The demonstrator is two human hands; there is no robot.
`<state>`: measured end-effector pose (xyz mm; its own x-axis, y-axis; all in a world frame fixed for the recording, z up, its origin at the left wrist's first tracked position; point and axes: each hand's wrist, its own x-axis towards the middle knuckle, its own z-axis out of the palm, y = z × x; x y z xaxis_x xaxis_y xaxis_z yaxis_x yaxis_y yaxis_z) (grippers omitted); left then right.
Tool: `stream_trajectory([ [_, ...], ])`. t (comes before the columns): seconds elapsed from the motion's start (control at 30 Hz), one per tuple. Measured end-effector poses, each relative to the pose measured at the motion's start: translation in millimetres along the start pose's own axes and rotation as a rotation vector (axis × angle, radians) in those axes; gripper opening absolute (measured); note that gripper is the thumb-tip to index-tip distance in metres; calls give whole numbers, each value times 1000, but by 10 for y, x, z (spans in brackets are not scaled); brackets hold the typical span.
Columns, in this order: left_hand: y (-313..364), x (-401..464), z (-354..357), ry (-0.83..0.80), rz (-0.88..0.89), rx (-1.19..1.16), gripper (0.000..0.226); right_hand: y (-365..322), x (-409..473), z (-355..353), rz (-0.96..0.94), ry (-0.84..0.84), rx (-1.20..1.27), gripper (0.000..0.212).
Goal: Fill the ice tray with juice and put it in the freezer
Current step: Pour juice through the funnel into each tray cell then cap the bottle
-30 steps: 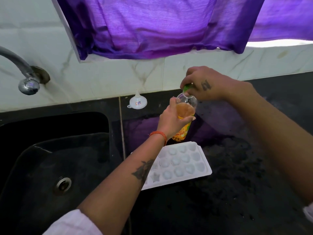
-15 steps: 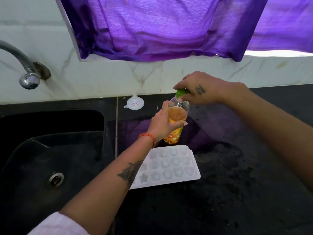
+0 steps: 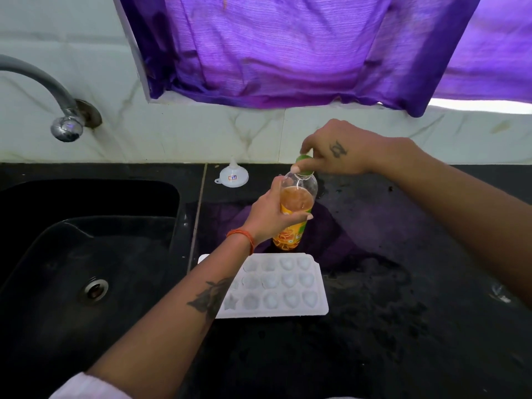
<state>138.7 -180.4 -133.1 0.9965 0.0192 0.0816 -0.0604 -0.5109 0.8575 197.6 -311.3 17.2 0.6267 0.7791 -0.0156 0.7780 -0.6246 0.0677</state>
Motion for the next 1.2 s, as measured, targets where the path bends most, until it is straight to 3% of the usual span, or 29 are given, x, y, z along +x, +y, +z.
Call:
stream_trajectory([
  [0.2,6,-7,-9,-7,-10,-37,75,-50,-16,-16,-143,-26,-93,31],
  [0.3,7,2,-1,-18,-17,-40,76,-17,-42,-73,-156,-37,-37,39],
  [0.4,0,2,2,-14,-15,-27,81,-32,17,-73,-33,-81,-18,53],
  [0.5,-8,4,-1,-22,-18,-42,80,-114,52,-17,-54,-87,-114,42],
  [0.63,-12,7,-3,-26,-20,-49,76,-87,28,-44,-151,-85,-48,26],
  [0.77,-3,4,-4,-26,-13,-49,76,-31,6,-76,-171,-111,26,37],
  [0.9,-1,-2,0,-24,-5,-43,82,-33,9,-23,-58,-71,60,56],
  [1.03,-12,3,5,-23,-12,-48,75,-75,14,-55,-61,-85,28,31],
  [1.2,-25,-2,9,-19,-7,-58,79,-89,6,-118,-14,-92,81,48],
])
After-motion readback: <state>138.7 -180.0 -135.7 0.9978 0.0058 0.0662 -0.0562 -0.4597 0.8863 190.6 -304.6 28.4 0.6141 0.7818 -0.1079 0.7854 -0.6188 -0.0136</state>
